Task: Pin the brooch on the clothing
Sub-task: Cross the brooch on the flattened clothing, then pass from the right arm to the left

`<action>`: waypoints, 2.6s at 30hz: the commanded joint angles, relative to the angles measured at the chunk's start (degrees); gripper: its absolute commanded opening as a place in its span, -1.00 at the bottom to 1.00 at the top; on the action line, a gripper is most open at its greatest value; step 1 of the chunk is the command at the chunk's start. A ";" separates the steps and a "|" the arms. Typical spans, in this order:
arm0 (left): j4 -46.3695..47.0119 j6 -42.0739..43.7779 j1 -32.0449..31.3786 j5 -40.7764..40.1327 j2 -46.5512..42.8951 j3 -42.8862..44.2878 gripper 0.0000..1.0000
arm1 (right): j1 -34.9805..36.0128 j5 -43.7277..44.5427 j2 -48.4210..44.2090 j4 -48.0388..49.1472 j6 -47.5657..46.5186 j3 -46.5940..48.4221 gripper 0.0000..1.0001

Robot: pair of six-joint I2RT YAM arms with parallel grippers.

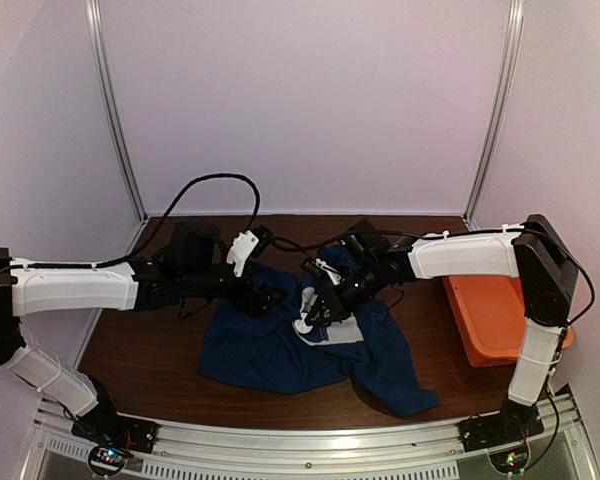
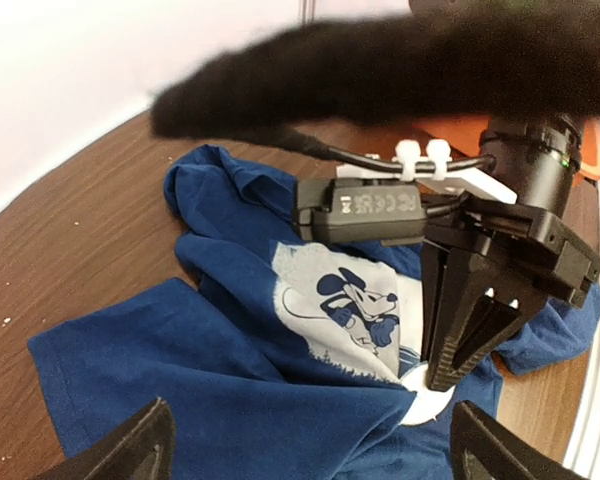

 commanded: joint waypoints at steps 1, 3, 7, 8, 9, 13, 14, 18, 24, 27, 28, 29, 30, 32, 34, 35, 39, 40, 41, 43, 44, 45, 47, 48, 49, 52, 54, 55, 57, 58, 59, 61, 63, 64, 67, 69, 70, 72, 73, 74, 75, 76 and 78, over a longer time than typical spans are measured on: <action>-4.17 6.31 0.68 7.91 3.89 1.57 0.95 | 0.24 -2.79 -1.59 -3.40 -7.05 0.60 -1.00; -1.73 7.67 0.88 11.56 6.32 1.22 0.95 | 0.25 -3.54 -2.38 -4.19 -9.04 0.18 -1.00; 6.80 8.26 1.88 18.16 9.38 -1.01 0.95 | 0.41 -4.31 -4.19 -5.00 -11.31 -0.63 -1.00; 8.47 8.23 2.07 19.49 10.00 -1.29 0.95 | 0.50 -4.44 -4.39 -5.23 -11.60 -0.57 -1.00; 9.50 8.24 2.20 21.31 10.74 -1.25 0.94 | 0.48 -4.64 -4.59 -5.26 -11.79 -0.71 -1.00; 13.16 8.10 2.93 24.63 11.78 -2.15 0.87 | 0.48 -5.08 -4.84 -4.77 -11.99 -0.83 -1.00; 15.16 7.46 3.34 25.38 11.55 -3.22 0.87 | 0.43 -5.02 -4.71 -4.74 -11.94 -0.86 -1.00; 28.50 1.76 5.90 27.22 7.45 -11.15 0.91 | 0.29 -4.85 -4.35 -4.62 -11.92 -0.94 -1.00; 32.03 1.17 6.71 30.63 6.47 -13.15 0.95 | -0.02 -5.06 -4.03 -4.69 -11.75 -0.57 -1.00; 32.99 0.30 6.71 33.04 9.11 -11.99 0.95 | -0.04 -5.39 -4.11 -4.64 -12.03 -0.64 -1.00; 32.74 0.27 6.71 34.10 10.15 -11.12 0.94 | -0.03 -5.56 -4.20 -4.65 -12.15 -0.70 -1.00; 32.06 0.28 6.71 34.94 11.14 -10.04 0.92 | -0.06 -5.73 -4.32 -4.50 -12.18 -0.78 -1.00; 31.28 0.30 6.71 35.80 12.15 -9.06 0.90 | -0.02 -5.97 -4.46 -4.33 -12.18 -0.82 -1.00; 30.04 0.59 6.71 36.89 13.80 -7.24 0.87 | -0.02 -6.43 -4.59 -4.14 -12.26 -0.83 -1.00; 28.51 1.00 6.71 37.81 15.25 -5.51 0.81 | -0.08 -6.70 -4.94 -4.05 -12.35 -0.87 -1.00; 28.14 1.03 6.71 38.35 15.89 -4.93 0.79 | -0.02 -6.82 -5.02 -3.89 -12.32 -0.91 -1.00; 26.58 1.05 6.71 40.06 18.33 -2.39 0.65 | -0.02 -7.25 -5.17 -3.69 -12.33 -0.92 -1.00; 26.24 1.10 6.64 40.67 18.85 -1.99 0.59 | -0.02 -7.31 -5.21 -3.61 -12.29 -0.92 -1.00; 26.01 1.12 6.62 41.27 19.34 -1.50 0.56 | -0.02 -7.37 -5.26 -3.50 -12.32 -0.87 -1.00; 25.93 1.10 6.49 42.27 20.02 -1.11 0.54 | -0.02 -7.32 -5.24 -3.59 -12.36 -0.77 -1.00; 25.87 1.23 6.41 42.47 20.18 -1.09 0.54 | -0.12 -7.29 -5.22 -3.59 -12.48 -0.68 -1.00; 25.78 1.42 6.32 42.92 20.26 -1.17 0.54 | -0.07 -7.24 -5.13 -3.60 -12.50 -0.64 -1.00; 26.62 1.16 6.35 43.48 20.22 -1.72 0.54 | -0.11 -7.33 -5.01 -3.36 -12.45 -0.69 -1.00; 27.59 0.93 6.36 43.98 20.10 -2.23 0.55 | -0.11 -7.37 -5.00 -3.23 -12.37 -0.72 -1.00; 28.85 0.32 6.33 44.06 20.03 -2.90 0.56 | -0.17 -7.45 -5.03 -3.10 -12.32 -0.82 -1.00; 31.45 -0.68 6.36 44.98 20.07 -4.10 0.57 | -0.32 -7.76 -5.00 -2.57 -12.06 -1.00 -1.00; 32.13 -1.10 6.36 45.67 20.63 -4.12 0.55 | -0.58 -8.17 -5.23 -2.16 -11.82 -1.09 -1.00; 32.43 -1.28 6.38 45.88 20.92 -4.17 0.52 | -0.74 -8.51 -5.46 -1.74 -11.62 -1.20 -1.00; 32.84 -1.50 6.36 46.12 21.37 -4.29 0.50 | -0.91 -8.84 -5.93 -0.49 -10.88 -1.79 -1.00; 33.15 -1.64 6.36 46.22 21.58 -4.47 0.49 | -0.90 -8.92 -6.06 -0.14 -10.73 -1.94 -1.00; 33.48 -1.85 6.36 46.28 21.66 -4.68 0.48 | -0.90 -8.99 -6.19 0.00 -10.72 -2.05 -1.00; 33.37 -1.84 6.28 46.36 22.16 -4.51 0.46 | -0.92 -9.08 -6.15 0.02 -10.61 -2.06 -1.00; 31.99 -1.22 6.25 46.32 22.40 -4.12 0.38 | -0.98 -9.12 -6.18 0.05 -10.48 -1.91 -1.00; 31.17 -0.82 6.07 46.29 22.49 -3.76 0.34 | -0.98 -9.13 -6.21 0.20 -10.39 -1.91 -1.00; 30.82 -0.76 5.68 46.19 22.45 -3.53 0.28 | -0.98 -9.17 -6.25 0.64 -9.86 -1.84 -1.00; 31.37 -1.25 5.65 46.42 22.46 -3.41 0.21 | -0.99 -9.16 -6.06 0.63 -9.73 -1.72 -1.00; 31.46 -1.41 5.59 46.51 22.50 -3.30 0.19 | -0.98 -9.22 -6.01 0.71 -9.68 -1.71 -1.00; 31.20 -1.36 5.57 46.65 22.57 -2.97 0.16 | -0.98 -9.10 -5.97 0.80 -9.57 -1.71 -1.00; 31.00 -1.25 5.57 46.76 22.60 -2.87 0.12 | -0.98 -9.05 -5.94 0.84 -9.47 -1.71 -1.00; 30.89 -1.19 5.57 46.83 22.65 -2.73 0.09 | -0.99 -9.11 -6.00 0.88 -9.46 -1.64 -1.00; 30.87 -1.18 5.50 46.95 22.75 -2.66 0.06 | -0.97 -9.13 -6.01 0.89 -9.46 -1.62 -1.00; 30.78 -1.21 5.48 47.00 22.88 -2.57 0.02 | -0.98 -9.12 -6.05 0.93 -9.46 -1.62 -1.00; 30.49 -1.26 5.33 47.09 23.10 -2.29 -0.06 | -0.91 -9.14 -6.05 1.06 -9.30 -1.60 -1.00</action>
